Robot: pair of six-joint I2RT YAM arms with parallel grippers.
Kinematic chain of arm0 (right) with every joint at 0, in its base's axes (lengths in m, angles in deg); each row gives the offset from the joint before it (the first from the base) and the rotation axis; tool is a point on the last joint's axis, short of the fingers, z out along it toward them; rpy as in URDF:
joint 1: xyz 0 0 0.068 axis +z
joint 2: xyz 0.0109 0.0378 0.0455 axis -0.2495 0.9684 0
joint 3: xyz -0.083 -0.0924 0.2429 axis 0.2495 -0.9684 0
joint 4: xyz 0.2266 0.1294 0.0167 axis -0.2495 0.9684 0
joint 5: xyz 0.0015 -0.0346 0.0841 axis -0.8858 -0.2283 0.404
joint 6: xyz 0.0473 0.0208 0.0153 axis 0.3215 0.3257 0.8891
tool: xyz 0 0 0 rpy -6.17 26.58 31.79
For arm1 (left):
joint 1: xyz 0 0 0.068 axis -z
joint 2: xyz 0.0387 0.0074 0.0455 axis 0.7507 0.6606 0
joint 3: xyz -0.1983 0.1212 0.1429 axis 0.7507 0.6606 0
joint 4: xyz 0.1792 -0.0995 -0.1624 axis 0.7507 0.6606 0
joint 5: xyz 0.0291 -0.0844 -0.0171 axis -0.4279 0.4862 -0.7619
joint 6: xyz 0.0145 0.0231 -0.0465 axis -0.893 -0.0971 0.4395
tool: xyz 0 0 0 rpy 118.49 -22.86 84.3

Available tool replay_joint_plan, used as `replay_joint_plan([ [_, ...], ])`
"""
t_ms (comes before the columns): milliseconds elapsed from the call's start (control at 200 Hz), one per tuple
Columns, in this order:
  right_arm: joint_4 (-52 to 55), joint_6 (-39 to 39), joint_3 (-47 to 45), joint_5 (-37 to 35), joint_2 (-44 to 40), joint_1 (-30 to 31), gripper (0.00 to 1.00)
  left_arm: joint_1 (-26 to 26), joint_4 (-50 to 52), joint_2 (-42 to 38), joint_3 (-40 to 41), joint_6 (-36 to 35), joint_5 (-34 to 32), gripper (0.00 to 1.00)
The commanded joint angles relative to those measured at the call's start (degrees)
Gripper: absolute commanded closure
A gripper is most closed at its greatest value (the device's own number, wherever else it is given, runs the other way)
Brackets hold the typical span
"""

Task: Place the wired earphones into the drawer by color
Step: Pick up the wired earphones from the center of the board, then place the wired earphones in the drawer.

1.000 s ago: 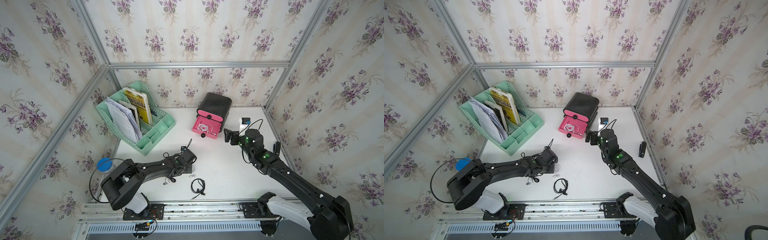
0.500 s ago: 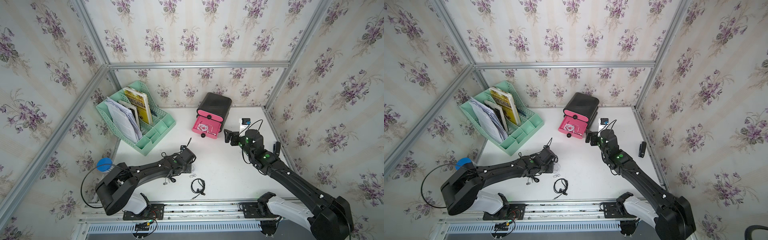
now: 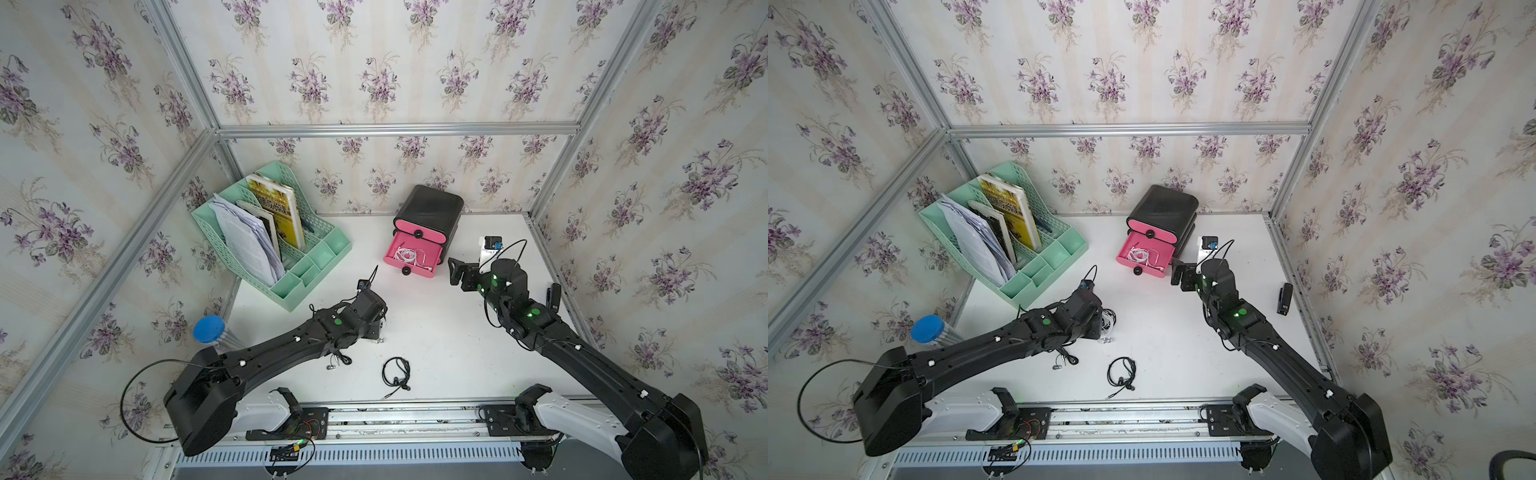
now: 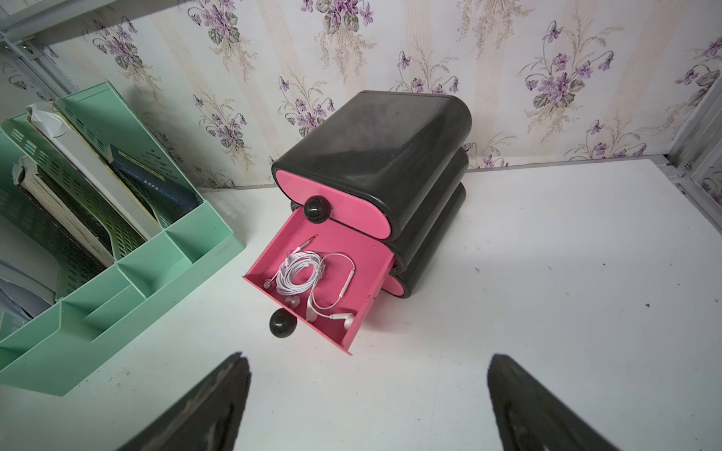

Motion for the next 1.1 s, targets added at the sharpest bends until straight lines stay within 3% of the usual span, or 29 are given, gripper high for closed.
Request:
replay_joint_plan([
  [0,-0.9,0.6,0.1,0.0,-0.2,0.0,0.01,0.0,1.0,-2.1,-1.2,-3.9,-2.8,1.00],
  [185,-1.3,0.9,-0.3,0.0,-0.5,0.0,0.01,0.1,0.9,-4.3,-4.3,-9.0,-4.6,1.00],
  [415,-1.4,1.4,-0.6,0.1,-0.8,0.0,0.01,-0.6,0.1,-0.9,-11.7,-13.7,-5.0,1.00],
  [749,-0.8,1.4,-1.8,-0.9,-3.4,0.0,0.01,-4.5,-5.6,8.1,-22.5,-15.0,0.6,1.00],
  [1094,0.8,1.1,-2.7,-2.3,-6.3,0.0,0.01,-7.4,-12.6,22.5,-33.6,-14.0,5.9,1.00],
])
